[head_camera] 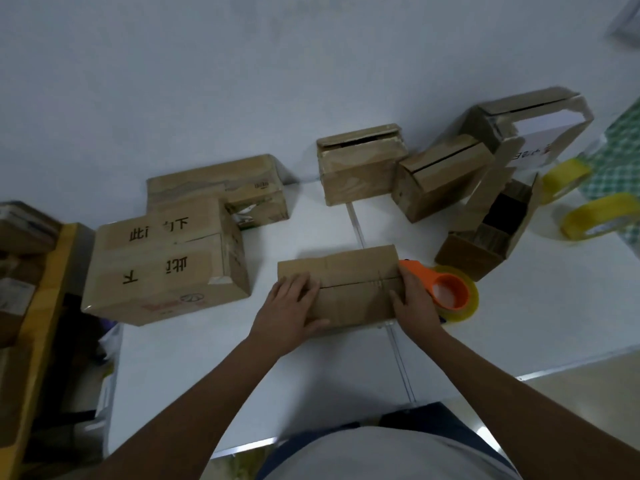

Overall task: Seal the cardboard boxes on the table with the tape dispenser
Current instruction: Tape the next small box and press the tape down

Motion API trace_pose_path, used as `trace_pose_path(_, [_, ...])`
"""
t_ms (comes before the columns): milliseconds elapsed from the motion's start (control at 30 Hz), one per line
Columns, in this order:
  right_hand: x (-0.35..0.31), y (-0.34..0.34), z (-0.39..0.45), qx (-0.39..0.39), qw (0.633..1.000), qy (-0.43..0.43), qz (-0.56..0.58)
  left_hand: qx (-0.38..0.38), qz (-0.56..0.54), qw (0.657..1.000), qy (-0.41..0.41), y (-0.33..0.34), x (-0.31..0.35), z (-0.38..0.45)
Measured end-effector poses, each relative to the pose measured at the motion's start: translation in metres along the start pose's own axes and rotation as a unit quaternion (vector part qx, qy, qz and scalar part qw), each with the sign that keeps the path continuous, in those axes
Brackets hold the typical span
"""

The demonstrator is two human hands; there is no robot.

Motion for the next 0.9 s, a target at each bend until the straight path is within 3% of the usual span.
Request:
trace_pose_path(167, [0.009,0.000,0.000,0.015,1.000,0.001,0.022,0.022,-0.040,0.999,0.012,0.010,0.008,0.011])
trace_pose_path(233, [0.015,-0.014,0.002,0.069,0.997,0.001,-0.030,0.042,-0.044,0.998,0.017,0.010,0.006,0.013])
trace_pose_path(300, [0.036,-0.029,0.007,0.093,0.989,0.055,-0.104,0.058,-0.055,0.997,0.023,0.009,0.001,0.013])
trace_pose_path(433, [0.066,-0.040,0.017,-0.017,0.974,0.186,-0.127,0.054,-0.085,0.995,0.025,0.012,-0.002,0.013])
trace_pose_path(500, [0.068,-0.035,0.019,-0.063,0.978,0.164,-0.117,0.051,-0.092,0.994,0.027,0.014,-0.002,0.014])
trace_pose_path(600, [0.062,-0.036,0.020,-0.068,0.972,0.161,-0.155,0.060,-0.100,0.993,0.029,0.016,-0.004,0.014])
trace_pose_path(733, [0.000,-0.052,0.039,0.033,0.987,0.060,-0.145,0.096,-0.101,0.990,0.038,0.015,-0.006,0.013])
trace_pose_path(800, [-0.002,-0.060,0.038,0.019,0.991,0.092,-0.097,0.109,-0.104,0.988,0.042,0.013,-0.008,0.014])
trace_pose_path(900, [0.006,-0.076,0.020,0.076,0.993,0.094,-0.017,0.120,-0.099,0.987,0.046,0.014,-0.010,0.015])
Point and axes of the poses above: each hand's wrist, its own z-axis towards the middle knuckle, its own y-axis out of the palm, x = y × z, the point moved 4 cm from there along z, towards the middle knuckle, and after that the axes turned 9 degrees about -x, right-handed, at the moved point
